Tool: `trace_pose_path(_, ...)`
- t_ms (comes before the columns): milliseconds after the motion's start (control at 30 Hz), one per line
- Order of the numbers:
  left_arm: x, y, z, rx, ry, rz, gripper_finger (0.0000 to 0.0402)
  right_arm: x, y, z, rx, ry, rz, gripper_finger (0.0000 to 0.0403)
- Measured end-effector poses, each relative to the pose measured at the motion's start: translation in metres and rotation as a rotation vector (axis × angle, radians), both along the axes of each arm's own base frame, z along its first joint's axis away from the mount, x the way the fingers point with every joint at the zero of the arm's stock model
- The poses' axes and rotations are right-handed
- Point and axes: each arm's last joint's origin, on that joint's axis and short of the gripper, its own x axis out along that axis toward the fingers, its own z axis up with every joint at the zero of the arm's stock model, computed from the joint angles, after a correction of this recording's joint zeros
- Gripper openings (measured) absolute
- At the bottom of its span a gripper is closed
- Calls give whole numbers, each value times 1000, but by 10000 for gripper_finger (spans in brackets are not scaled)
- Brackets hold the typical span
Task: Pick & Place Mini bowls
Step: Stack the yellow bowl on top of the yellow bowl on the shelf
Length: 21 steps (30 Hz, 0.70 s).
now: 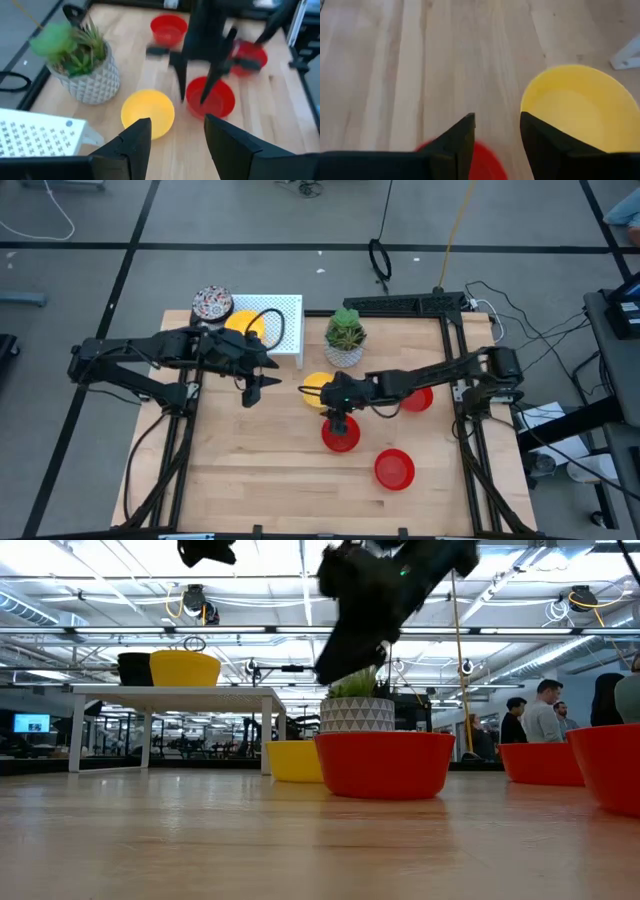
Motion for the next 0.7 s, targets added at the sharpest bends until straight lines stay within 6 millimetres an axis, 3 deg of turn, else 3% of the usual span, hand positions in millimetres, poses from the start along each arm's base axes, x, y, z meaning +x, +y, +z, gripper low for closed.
trace_pose_path(367,56,-24,-56,146,240,-219,186,-64,32,62,-14,-38,56,133)
trace_pose_path(533,83,-32,-89,230,322,-332,186,-96,41,65,-14,-86,21,136)
trace_pose_path(700,108,-34,-122,275,378,-388,186,-120,42,52,22,-173,-20,141)
